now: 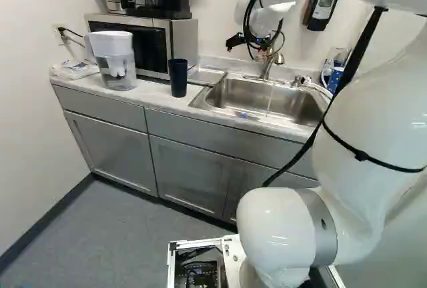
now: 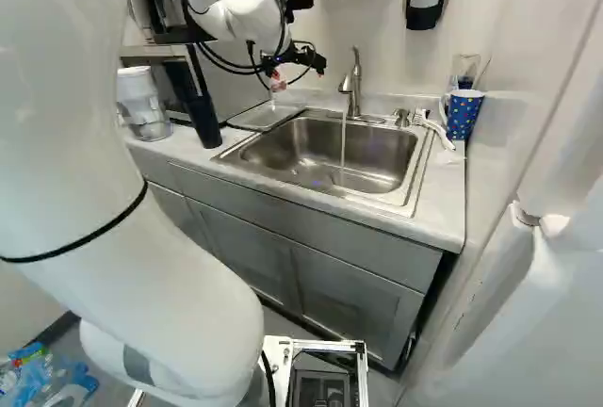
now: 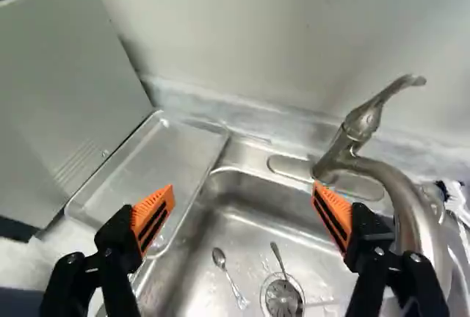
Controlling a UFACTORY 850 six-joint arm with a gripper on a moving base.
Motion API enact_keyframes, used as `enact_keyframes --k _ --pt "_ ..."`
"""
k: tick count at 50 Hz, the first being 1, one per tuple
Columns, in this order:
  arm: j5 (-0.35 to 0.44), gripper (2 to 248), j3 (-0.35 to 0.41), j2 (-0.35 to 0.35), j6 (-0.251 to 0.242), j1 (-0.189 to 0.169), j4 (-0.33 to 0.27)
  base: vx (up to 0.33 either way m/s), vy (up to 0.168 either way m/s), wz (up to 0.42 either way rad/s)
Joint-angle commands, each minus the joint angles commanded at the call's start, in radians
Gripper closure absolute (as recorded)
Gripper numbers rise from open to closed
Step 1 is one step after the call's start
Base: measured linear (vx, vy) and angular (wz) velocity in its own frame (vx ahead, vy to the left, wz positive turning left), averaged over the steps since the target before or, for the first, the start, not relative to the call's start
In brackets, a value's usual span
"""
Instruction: Rinse the cup and place it in the tray
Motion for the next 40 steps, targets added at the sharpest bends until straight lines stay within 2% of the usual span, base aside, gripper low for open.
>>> enact_keyframes --k 25,40 --pt "-0.263 3 0.128 0.135 0.0 -0.024 -0.046 0.0 0.0 0.0" --pt "-0.42 3 0.179 0.193 0.0 -0.066 -0.071 0.0 0.0 0.0"
